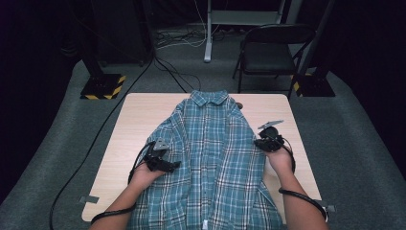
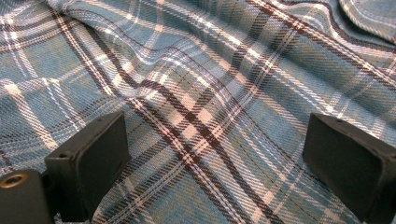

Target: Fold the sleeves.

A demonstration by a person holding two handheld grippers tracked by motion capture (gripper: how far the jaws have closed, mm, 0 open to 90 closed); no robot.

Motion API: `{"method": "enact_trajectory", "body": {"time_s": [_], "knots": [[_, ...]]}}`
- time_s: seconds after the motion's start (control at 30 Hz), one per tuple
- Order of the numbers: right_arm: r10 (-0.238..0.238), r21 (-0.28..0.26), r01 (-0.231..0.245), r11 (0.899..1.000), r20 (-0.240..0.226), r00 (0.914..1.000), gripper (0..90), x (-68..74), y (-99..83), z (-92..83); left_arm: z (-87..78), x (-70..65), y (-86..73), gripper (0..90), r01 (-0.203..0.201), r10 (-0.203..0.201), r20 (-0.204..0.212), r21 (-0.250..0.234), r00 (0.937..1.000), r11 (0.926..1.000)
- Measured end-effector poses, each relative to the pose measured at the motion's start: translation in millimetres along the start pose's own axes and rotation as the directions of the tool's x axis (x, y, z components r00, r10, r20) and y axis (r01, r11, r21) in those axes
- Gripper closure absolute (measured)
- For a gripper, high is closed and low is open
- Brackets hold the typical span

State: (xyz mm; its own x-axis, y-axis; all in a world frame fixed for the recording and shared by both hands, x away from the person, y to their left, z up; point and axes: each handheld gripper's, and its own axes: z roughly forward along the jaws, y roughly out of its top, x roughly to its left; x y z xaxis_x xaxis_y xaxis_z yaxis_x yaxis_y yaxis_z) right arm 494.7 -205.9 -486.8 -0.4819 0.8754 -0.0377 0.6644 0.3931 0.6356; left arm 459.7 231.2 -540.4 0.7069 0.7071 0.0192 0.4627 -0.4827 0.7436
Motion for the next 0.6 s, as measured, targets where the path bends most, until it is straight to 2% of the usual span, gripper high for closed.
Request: {"method": "enact_trajectory", "body": {"time_s": [0.07, 0.1, 0.17, 0.2, 0.23, 0.3, 0.43, 0.47, 0.53, 0.6], "knots": [[0.028, 0.014, -0.029, 0.999, 0.046, 0.9985, 86.1, -11.2, -4.8, -0.6, 0.0, 0.0, 0.0, 6.4, 0.001, -0.001, -0.001, 0.0, 1.0, 1.0], [0.054, 0.021, -0.055, 0.998, 0.047, 0.9974, 85.3, -15.9, -7.4, -0.3, 0.0, 0.0, 0.0, 6.4, 0.0, 0.0, -0.001, 0.0, 1.0, 1.0], [0.086, 0.035, -0.086, 0.996, 0.014, 0.9962, 80.7, -21.5, -12.8, 3.0, 0.0, 0.0, 0.0, 6.4, 0.001, -0.001, -0.001, 0.0, 1.0, 1.0], [0.078, 0.037, -0.078, 0.996, -0.011, 0.9969, 79.1, -21.5, -15.2, 4.9, 0.0, 0.0, 0.0, 6.4, 0.001, -0.001, -0.001, 0.0, 1.0, 1.0], [0.064, 0.044, -0.063, 0.997, -0.024, 0.9976, 76.6, -19.9, -17.0, 6.7, 0.0, 0.0, 0.0, 6.4, 0.001, -0.001, -0.001, 0.0, 1.0, 1.0], [0.052, 0.049, -0.051, 0.997, -0.022, 0.9984, 65.2, -16.7, -18.1, 8.6, 0.0, 0.0, 0.0, 6.4, 0.001, -0.001, -0.001, 0.0, 1.0, 1.0], [0.055, -0.031, -0.055, 0.998, 0.0, 0.9985, 56.8, -9.4, -11.6, -1.5, 0.0, 0.0, 0.0, 6.3, 0.001, -0.001, -0.001, 0.0, 1.0, 1.0], [0.047, -0.057, -0.047, 0.997, -0.006, 0.9989, 54.6, -6.2, -9.0, -4.2, 0.0, 0.0, 0.0, 6.3, 0.001, -0.001, -0.001, 0.0, 1.0, 1.0], [0.029, -0.09, -0.033, 0.995, -0.05, 0.9984, 50.3, 2.9, -4.7, -5.8, 0.0, 0.0, 0.0, 6.3, 0.001, -0.001, -0.001, 0.0, 1.0, 1.0], [0.005, -0.085, -0.012, 0.996, -0.076, 0.9971, 47.9, 13.3, -2.1, -1.2, 0.0, 0.0, 0.0, 6.3, 0.001, -0.001, -0.001, 0.0, 1.0, 1.0]]}}
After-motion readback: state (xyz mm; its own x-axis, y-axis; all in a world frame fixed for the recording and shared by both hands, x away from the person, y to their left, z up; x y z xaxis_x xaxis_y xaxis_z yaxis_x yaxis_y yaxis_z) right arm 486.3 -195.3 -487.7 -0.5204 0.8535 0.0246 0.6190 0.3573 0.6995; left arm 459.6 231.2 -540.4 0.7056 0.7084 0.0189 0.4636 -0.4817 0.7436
